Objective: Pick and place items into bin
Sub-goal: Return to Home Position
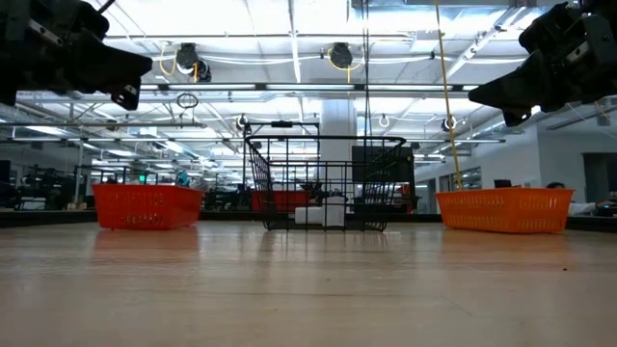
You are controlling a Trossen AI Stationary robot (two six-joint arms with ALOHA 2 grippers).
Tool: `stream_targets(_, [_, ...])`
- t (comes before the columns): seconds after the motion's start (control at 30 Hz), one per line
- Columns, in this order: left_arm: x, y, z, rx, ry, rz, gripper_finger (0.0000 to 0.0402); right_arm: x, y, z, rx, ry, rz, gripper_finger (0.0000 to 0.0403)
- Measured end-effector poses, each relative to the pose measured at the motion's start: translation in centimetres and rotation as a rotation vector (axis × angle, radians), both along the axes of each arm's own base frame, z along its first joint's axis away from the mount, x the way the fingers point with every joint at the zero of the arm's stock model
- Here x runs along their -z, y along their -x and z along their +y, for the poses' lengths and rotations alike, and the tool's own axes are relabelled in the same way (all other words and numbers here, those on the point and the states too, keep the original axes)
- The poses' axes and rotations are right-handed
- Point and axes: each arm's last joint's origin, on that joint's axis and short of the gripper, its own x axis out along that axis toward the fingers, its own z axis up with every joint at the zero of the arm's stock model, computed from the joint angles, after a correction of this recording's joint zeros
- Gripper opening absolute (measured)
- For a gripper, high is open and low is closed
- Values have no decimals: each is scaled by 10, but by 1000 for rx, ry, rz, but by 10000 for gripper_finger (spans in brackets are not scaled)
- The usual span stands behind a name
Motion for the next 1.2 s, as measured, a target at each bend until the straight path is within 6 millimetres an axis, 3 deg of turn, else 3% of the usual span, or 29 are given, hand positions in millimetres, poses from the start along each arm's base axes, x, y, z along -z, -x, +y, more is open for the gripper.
stream_targets(0.2, [2, 3, 0, -26, -13, 12, 27, 0, 0, 0, 0, 0, 0, 0])
stream_targets(0.6, [11, 0, 1, -27, 17, 106, 4, 0, 0, 0, 0, 0, 0, 0])
stream_targets(0.9, [11, 0, 1, -27, 19, 106, 43, 0, 0, 0, 0, 0, 0, 0])
stream_targets(1.2, [11, 0, 1, -27, 19, 106, 49, 0, 0, 0, 0, 0, 0, 0])
